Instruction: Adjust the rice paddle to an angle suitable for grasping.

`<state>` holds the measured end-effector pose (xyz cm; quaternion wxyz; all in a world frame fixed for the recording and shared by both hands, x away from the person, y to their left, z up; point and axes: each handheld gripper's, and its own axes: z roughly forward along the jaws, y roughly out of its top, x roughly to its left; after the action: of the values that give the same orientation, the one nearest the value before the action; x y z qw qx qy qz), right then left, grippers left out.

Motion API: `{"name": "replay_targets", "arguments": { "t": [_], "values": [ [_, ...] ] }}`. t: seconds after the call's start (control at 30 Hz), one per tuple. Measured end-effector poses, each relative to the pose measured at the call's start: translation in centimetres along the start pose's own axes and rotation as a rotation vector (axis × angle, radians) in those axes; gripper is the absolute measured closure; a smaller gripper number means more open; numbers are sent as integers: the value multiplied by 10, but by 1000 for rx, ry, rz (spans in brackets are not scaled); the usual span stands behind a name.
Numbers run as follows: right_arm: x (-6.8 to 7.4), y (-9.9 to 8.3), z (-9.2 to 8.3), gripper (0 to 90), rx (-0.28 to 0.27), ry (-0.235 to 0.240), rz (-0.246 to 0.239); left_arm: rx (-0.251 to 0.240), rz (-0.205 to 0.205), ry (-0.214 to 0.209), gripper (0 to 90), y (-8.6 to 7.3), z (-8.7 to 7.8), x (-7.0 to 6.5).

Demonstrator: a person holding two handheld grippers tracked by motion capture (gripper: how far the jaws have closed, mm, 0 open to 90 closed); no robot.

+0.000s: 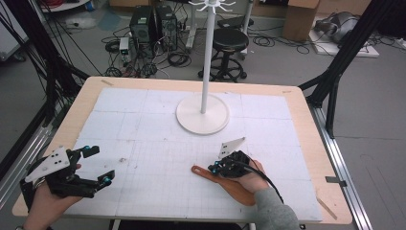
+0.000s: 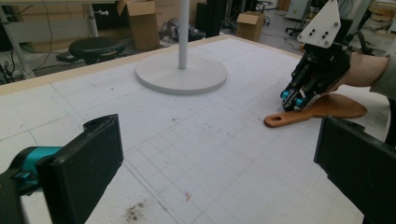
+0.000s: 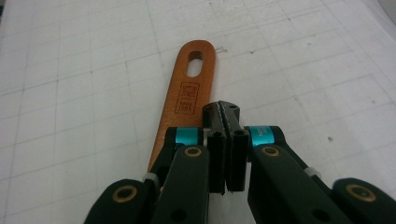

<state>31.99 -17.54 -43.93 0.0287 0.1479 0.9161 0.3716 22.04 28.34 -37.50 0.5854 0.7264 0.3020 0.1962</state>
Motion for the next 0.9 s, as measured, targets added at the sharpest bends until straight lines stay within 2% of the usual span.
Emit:
{"name": "replay_targets", "arguments": {
  "t": [0.07,0.13,0.37,0.67,0.73,0.9],
  "values": [
    [2,2,2,898,0,15,-7,-1,-1,0,18,0,0,0],
    [5,4,3,898,11,-2,-28,-1,-1,0,18,0,0,0],
    [10,9,7,898,17,11,-58,2,1,-3,18,0,1,0],
    [12,9,5,890,13,13,-51,3,3,-4,18,0,2,0],
    [12,10,3,858,-1,7,-45,4,1,-4,18,0,2,1],
    [14,10,-2,708,-33,-16,-29,4,0,-7,18,0,4,1]
  ]
}}
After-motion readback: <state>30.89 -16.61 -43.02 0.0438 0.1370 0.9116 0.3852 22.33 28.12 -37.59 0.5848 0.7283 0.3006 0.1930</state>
